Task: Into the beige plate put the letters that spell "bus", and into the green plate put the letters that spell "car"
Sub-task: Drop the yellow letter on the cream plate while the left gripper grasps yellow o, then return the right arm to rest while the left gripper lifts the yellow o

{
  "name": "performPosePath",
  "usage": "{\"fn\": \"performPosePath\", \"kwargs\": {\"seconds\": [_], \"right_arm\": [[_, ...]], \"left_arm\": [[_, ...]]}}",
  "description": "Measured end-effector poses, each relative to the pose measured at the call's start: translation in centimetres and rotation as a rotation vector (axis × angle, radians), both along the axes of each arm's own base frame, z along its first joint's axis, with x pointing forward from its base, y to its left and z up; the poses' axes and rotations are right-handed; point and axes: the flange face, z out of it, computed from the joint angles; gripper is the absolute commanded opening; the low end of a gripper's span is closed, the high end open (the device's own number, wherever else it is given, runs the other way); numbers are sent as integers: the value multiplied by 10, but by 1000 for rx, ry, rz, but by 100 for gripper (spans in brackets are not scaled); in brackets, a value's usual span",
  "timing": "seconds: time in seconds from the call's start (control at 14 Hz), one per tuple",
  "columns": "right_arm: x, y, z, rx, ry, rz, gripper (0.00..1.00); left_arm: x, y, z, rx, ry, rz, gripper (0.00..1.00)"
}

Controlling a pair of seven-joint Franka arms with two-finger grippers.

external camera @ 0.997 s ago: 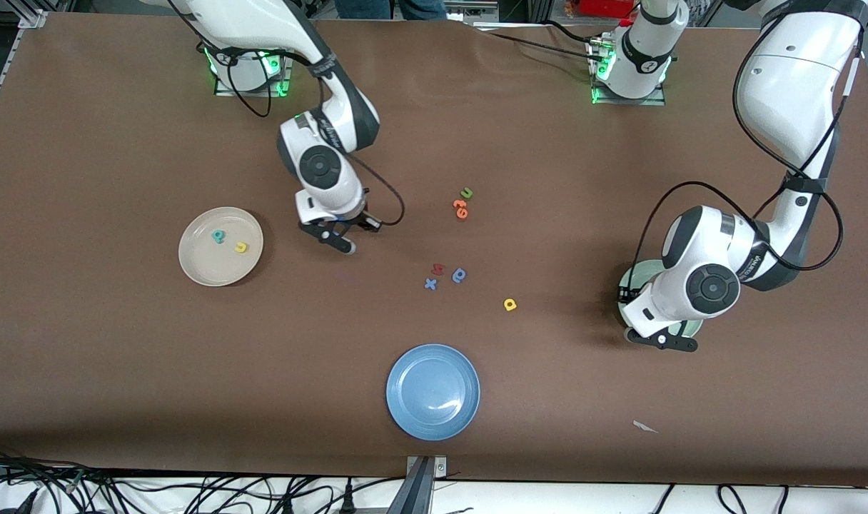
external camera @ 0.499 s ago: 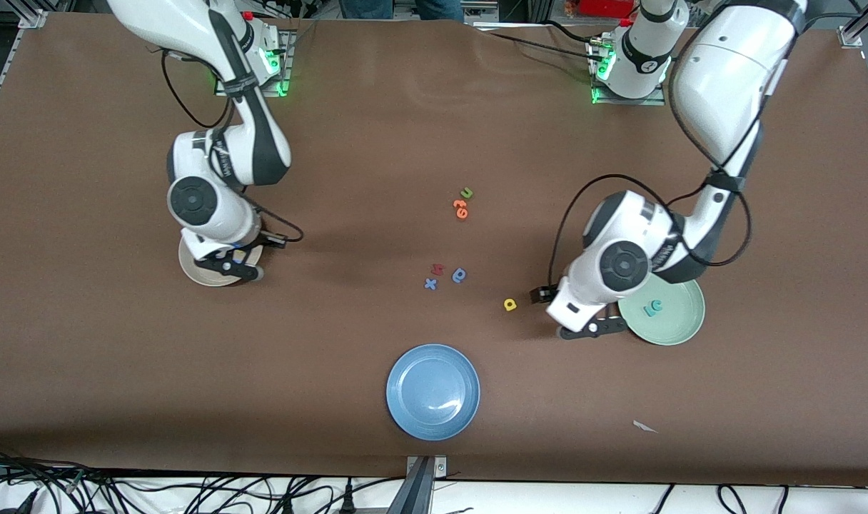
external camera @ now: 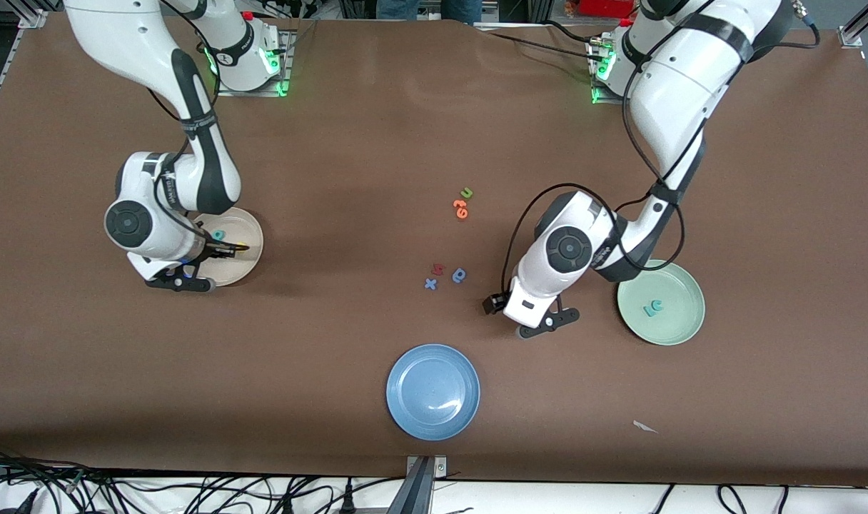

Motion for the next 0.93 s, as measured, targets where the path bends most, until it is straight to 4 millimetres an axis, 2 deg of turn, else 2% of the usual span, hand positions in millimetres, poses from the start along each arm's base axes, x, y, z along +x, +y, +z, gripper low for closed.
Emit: {"fn": "performPosePath", "kwargs": {"seconds": [0.14, 0.36, 0.57, 0.93], "right_arm": [[3, -4, 0, 1, -3, 8, 100], [19, 13, 27, 17, 17, 26, 100], [41, 34, 87, 42, 65, 44, 100], [58, 60, 209, 79, 81, 78, 100]], "left_arm": [[-2, -1, -10, 2, 11, 5, 88], [1, 5, -12, 10, 10, 13, 82], [1, 5, -13, 10, 10, 17, 79], [-3, 2, -23, 25, 19, 24, 74]]}}
